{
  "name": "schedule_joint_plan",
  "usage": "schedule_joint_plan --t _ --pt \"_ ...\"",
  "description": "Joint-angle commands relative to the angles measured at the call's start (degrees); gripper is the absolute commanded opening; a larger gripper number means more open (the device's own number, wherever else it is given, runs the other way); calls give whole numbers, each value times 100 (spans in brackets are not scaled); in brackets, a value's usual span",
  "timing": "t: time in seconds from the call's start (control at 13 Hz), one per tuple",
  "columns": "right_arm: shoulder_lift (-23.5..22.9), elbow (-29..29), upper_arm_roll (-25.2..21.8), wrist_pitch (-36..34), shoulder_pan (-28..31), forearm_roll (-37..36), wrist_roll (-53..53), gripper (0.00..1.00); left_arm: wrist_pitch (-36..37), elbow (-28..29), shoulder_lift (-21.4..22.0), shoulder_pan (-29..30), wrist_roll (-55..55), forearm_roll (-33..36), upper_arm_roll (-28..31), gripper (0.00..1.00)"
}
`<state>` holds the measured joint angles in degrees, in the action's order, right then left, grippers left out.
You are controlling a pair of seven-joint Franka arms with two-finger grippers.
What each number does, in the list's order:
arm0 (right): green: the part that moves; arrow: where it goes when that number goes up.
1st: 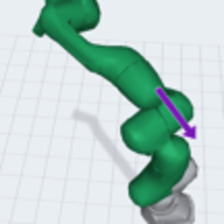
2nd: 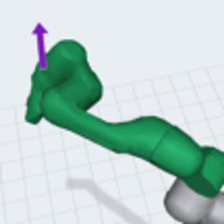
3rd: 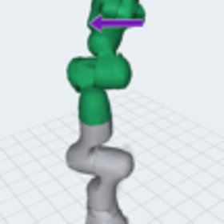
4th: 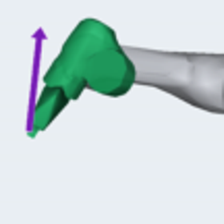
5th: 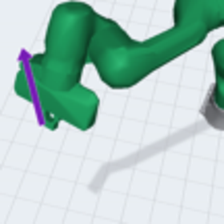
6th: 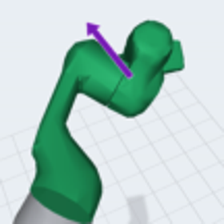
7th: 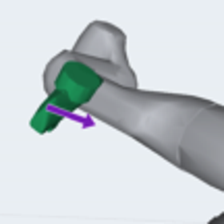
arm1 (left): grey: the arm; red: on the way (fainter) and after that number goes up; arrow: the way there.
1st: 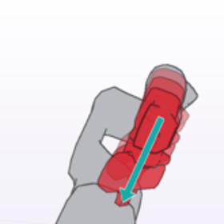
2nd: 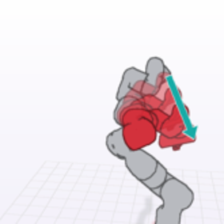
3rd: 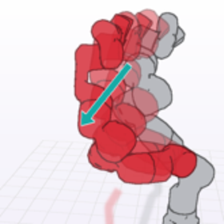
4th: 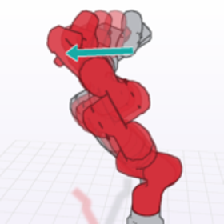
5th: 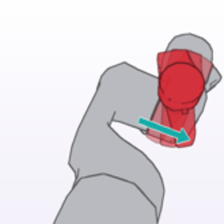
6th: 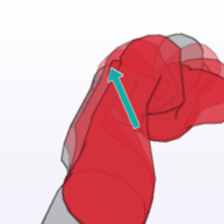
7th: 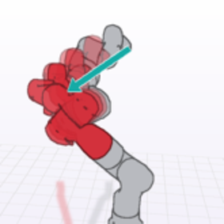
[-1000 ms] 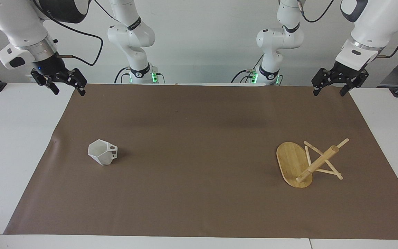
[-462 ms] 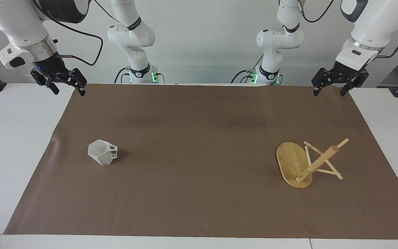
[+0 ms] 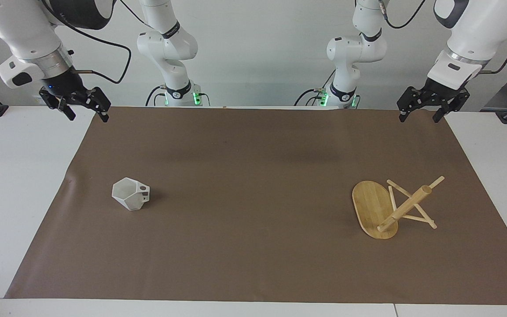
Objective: Hang cup on rack
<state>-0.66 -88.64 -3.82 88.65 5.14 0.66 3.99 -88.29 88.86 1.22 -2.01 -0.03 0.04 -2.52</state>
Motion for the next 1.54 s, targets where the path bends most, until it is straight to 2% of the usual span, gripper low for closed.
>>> schedule_joint_plan --t 0.0,1.15,1.46 --pt "101 -145 13 117 40 -57 93 100 14 149 141 -36 3 -13 50 100" --pt "92 -154 -5 135 40 -57 76 100 14 149 141 -36 3 -13 50 100" --pt "224 -574 -40 765 48 -57 75 100 14 149 141 -27 3 -13 50 100"
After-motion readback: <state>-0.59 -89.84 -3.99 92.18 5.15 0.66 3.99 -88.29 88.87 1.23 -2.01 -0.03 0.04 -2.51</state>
